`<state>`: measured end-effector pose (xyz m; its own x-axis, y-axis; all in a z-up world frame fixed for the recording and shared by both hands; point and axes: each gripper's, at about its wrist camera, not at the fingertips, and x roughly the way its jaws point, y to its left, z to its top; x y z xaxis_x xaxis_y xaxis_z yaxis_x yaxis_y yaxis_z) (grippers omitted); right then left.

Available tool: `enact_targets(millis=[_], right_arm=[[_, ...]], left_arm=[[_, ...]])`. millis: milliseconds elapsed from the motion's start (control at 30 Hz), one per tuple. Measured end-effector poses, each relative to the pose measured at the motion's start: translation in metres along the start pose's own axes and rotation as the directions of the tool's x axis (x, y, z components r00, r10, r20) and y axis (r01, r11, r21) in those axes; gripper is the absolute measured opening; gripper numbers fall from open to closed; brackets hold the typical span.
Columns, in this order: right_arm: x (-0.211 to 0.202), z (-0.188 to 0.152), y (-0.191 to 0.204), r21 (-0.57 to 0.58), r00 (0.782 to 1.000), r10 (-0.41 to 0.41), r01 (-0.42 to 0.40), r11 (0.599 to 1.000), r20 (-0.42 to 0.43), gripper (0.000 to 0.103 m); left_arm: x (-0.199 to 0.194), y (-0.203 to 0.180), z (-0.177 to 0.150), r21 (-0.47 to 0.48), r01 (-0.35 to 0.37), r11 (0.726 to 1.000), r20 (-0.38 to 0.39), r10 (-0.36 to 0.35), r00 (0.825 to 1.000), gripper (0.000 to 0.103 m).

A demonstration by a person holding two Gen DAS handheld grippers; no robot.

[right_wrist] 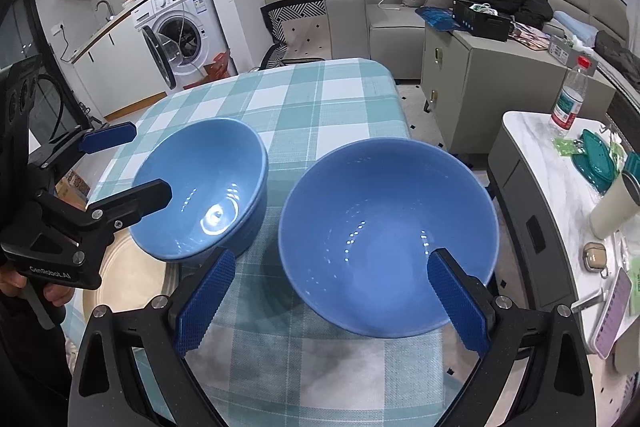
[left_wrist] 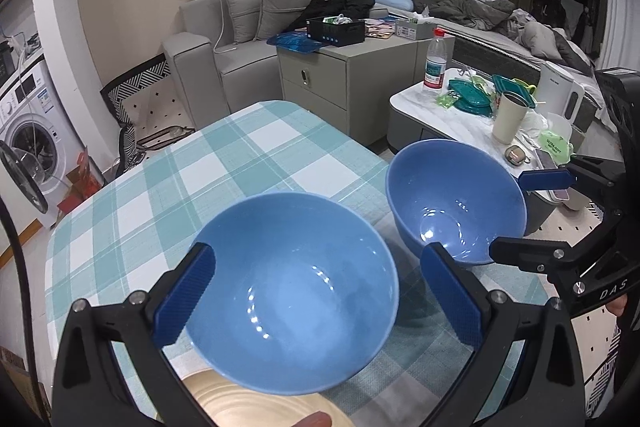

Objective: Organize plates and bowls
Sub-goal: 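Withdraw both open tools up from the placed blue bowls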

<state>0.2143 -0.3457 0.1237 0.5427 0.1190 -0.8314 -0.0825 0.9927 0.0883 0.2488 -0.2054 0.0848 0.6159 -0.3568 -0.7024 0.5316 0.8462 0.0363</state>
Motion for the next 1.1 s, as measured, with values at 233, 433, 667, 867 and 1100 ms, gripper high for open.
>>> enact_targets(millis=[233,433,667,867,1100], right_arm=[[-0.006,-0.004,-0.016,0.025,1.000,-0.026,0.026,0.999,0.006,0.099],[-0.006,-0.009,-0.028,0.050,0.999,-0.041,0.041,0.998,-0.002,0.099],[-0.005,-0.010,-0.044,0.080,0.999,-0.051,0.051,0.996,-0.001,0.099],[-0.005,-0.013,-0.054,0.099,0.998,-0.055,0.056,0.994,-0.006,0.099],[-0.001,-0.015,-0.067,0.123,0.998,-0.063,0.064,0.990,-0.012,0.099]], left_arm=[[0.010,-0.013,0.008,0.020,0.018,1.000,-0.004,-0.018,1.000,0.103],[0.019,-0.020,0.014,0.029,0.028,0.999,-0.011,-0.028,1.000,0.103],[0.033,-0.029,0.018,0.042,0.029,0.999,-0.028,-0.028,0.999,0.103],[0.043,-0.033,0.020,0.047,0.030,0.998,-0.045,-0.028,0.999,0.103],[0.052,-0.040,0.023,0.066,0.036,0.997,-0.056,-0.032,0.998,0.103]])
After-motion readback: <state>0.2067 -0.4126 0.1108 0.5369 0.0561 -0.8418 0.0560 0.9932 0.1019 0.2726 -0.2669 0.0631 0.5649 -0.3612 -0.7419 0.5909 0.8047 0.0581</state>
